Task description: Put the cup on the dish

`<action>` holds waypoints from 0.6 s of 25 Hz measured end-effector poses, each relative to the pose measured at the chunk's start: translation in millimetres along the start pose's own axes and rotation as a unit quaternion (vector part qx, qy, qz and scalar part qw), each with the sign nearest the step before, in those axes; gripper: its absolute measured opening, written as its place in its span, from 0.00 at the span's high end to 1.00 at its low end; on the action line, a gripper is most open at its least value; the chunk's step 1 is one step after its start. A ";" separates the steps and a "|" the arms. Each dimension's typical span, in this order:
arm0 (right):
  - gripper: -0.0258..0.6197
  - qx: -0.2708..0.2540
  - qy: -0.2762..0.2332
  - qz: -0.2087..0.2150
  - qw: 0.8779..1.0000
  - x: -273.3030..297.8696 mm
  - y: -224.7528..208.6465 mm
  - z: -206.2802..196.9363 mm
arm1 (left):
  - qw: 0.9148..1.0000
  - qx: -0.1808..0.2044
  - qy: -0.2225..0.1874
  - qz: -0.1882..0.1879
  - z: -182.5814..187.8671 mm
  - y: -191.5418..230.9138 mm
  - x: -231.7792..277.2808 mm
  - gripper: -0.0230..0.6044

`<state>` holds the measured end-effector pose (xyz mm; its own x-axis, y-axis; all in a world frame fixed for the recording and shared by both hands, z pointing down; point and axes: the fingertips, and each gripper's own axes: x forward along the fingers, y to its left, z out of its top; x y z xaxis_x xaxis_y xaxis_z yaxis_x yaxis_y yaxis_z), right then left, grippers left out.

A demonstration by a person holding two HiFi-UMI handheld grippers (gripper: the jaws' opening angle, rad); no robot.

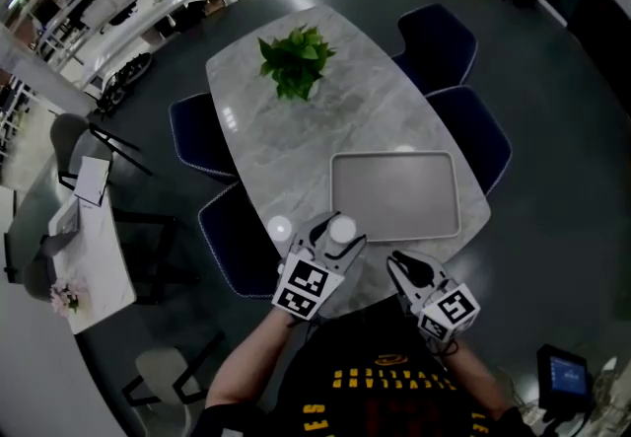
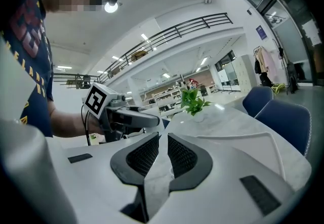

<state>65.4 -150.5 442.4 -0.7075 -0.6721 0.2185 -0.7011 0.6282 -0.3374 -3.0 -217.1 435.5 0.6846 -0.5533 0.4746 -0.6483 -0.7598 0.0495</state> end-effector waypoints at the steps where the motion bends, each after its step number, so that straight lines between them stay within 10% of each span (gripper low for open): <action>1: 0.88 -0.001 0.003 0.008 1.000 3.7 -4.8 0.3 | 1.000 -0.002 0.000 0.007 0.4 4.7 5.2 0.54; 15: 0.88 0.011 0.041 0.037 0.998 41.5 -89.7 15.9 | 0.998 -0.032 -0.005 0.057 5.5 48.9 81.6 0.54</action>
<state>100.4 -241.0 467.2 -0.7623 -0.5898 0.2663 -0.6457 0.6655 -0.3744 23.0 -301.4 471.8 0.6086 -0.6377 0.4722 -0.7413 -0.6692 0.0518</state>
